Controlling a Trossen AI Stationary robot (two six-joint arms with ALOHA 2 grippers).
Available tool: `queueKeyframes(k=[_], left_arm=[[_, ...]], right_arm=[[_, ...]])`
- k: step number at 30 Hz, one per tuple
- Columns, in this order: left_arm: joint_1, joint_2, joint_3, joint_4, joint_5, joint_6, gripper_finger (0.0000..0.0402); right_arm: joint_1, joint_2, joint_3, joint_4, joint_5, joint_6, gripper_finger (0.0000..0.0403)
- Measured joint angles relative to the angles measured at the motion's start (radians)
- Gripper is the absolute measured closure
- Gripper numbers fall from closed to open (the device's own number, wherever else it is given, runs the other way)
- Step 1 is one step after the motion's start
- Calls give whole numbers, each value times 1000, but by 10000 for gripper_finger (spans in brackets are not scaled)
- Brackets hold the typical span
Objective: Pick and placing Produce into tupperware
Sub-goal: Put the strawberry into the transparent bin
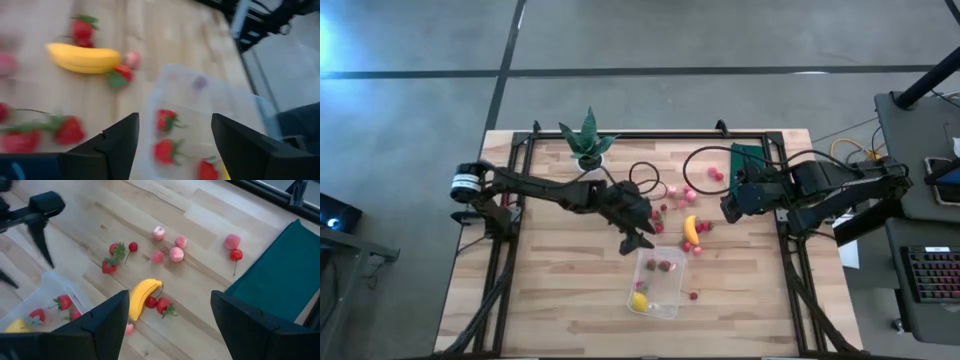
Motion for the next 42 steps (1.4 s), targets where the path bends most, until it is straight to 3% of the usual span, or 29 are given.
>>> queueKeyframes(k=[9,14,18,24,34,42], left_arm=[[139,73,3,4,-52,36,187],[136,172,37,5,-64,105,188],[136,232,62,3,-151,128,188],[136,229,76,5,-233,263,188],[136,240,65,-53,-226,309,188],[138,275,66,-4,-228,308,188]], right_arm=[[0,0,0,-1,15,-4,131],[0,0,0,-1,20,-7,131],[0,0,0,-1,20,-7,131],[0,0,0,-1,18,-7,131],[0,0,0,-1,22,-16,131],[0,0,0,-1,24,-17,131]])
